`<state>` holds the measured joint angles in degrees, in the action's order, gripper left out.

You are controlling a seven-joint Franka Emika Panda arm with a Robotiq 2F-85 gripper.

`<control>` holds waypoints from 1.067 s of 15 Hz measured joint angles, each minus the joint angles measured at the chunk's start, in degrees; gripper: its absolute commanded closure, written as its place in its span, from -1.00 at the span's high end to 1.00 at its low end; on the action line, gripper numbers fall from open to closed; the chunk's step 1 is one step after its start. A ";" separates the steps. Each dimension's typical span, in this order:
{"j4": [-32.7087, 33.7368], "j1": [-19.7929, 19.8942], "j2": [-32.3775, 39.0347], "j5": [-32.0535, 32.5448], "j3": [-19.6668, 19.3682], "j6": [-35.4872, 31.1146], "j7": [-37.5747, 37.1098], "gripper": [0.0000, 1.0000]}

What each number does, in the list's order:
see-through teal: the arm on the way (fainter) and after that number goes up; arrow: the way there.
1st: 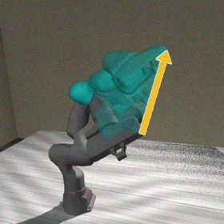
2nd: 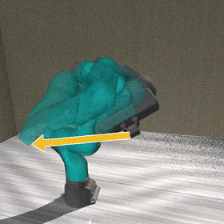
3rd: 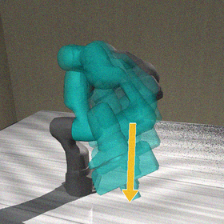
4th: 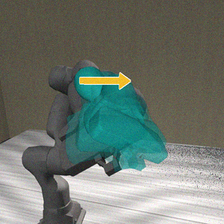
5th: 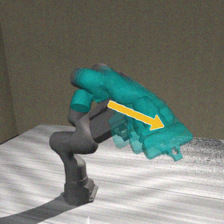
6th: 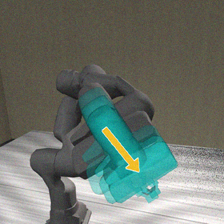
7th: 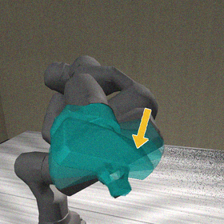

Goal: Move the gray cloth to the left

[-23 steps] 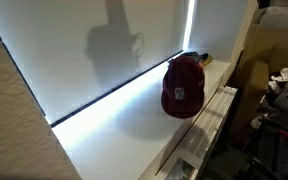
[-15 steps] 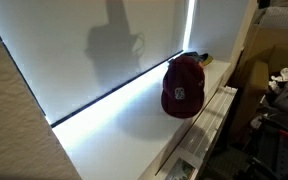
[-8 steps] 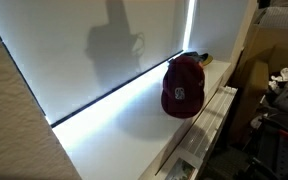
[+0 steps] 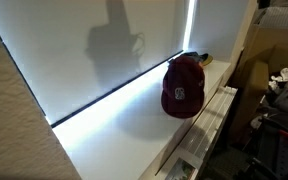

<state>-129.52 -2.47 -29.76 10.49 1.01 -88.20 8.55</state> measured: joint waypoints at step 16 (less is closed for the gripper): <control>23.71 -1.64 11.68 -9.51 -0.90 -23.96 -1.46 1.00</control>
<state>-105.81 -4.10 -18.08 0.99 0.11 -112.16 7.09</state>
